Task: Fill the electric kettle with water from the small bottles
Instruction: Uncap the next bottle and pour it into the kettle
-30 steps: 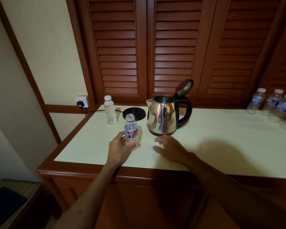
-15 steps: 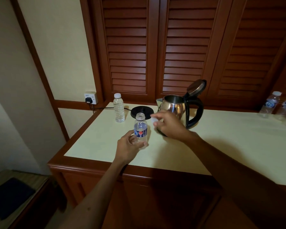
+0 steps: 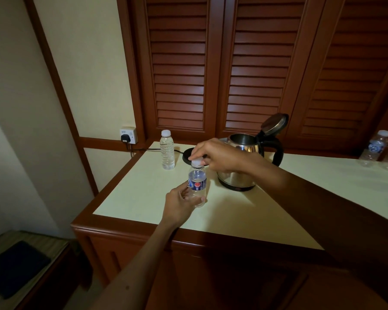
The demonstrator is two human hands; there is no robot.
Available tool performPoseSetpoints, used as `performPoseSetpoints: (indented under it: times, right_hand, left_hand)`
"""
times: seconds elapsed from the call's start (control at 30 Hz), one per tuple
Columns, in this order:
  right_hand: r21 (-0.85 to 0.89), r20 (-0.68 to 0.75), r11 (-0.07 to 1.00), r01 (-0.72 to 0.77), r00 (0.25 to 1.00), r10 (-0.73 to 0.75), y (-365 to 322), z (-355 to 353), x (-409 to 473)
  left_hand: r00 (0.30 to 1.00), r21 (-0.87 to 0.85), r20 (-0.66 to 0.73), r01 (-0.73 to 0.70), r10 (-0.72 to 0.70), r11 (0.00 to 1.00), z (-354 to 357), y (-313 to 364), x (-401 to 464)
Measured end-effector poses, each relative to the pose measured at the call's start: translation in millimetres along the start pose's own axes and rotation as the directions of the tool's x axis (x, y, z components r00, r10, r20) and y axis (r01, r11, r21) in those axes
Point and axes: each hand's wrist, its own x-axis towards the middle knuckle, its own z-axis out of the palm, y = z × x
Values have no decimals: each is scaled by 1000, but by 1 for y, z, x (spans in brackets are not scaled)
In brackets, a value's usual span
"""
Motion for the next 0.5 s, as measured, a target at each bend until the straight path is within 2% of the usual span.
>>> performPoseSetpoints:
  times: [0.3, 0.5]
  right_hand:
    - [-221, 90, 973, -69, 992, 91, -13, -6, 6]
    - [-502, 20, 864, -34, 999, 51, -9, 4, 14]
  left_hand:
    - [1000, 61, -29, 9, -7, 998, 1, 2, -1]
    - [1000, 83, -28, 15, -12, 996, 3, 1, 1]
